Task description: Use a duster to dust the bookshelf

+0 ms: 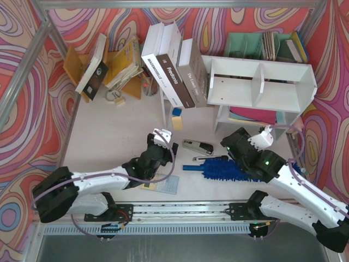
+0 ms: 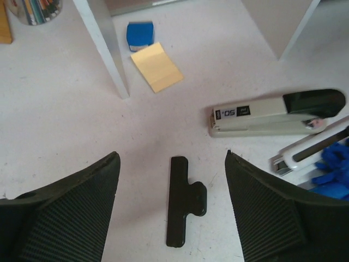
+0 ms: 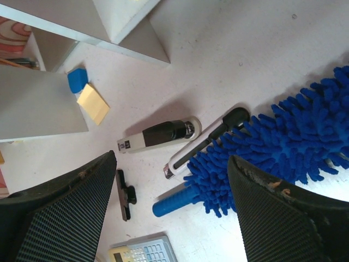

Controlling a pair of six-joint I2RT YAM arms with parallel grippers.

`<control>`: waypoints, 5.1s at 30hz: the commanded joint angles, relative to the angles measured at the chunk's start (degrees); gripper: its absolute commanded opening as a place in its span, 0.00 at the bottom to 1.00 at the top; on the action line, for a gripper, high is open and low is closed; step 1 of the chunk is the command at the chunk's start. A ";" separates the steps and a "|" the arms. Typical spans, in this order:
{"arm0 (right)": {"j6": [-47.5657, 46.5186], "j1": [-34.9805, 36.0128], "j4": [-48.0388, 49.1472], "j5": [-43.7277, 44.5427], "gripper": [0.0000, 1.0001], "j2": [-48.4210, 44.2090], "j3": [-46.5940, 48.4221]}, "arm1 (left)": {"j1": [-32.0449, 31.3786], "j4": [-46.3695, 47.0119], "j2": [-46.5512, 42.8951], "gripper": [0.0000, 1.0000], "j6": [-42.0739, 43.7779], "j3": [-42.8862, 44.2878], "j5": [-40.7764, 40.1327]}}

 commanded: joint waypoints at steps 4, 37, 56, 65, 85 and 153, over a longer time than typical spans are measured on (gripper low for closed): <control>8.75 -0.33 -6.82 -0.27 0.75 2.61 0.00 | 0.20 -9.86 -10.31 0.87 -5.80 -2.00 -0.78; 38.77 -6.43 -10.24 -5.06 0.77 15.31 -12.77 | 0.63 -6.95 -16.95 0.98 -4.20 -7.47 -9.74; 31.38 -15.69 -3.16 -8.78 0.78 22.81 -12.01 | 0.73 -5.99 -14.12 0.98 -3.94 -7.03 -10.37; 32.27 -16.01 -4.23 -9.28 0.75 25.21 -12.23 | 0.72 -5.80 -13.36 0.98 -3.92 -6.89 -10.64; 35.11 -16.03 -8.42 -7.55 0.38 20.80 -13.48 | 0.82 -5.50 -12.54 0.98 -4.08 -6.76 -10.39; 30.60 -16.01 -11.35 -7.33 0.00 0.17 -11.05 | -9.17 -38.13 19.21 0.19 5.16 28.97 34.44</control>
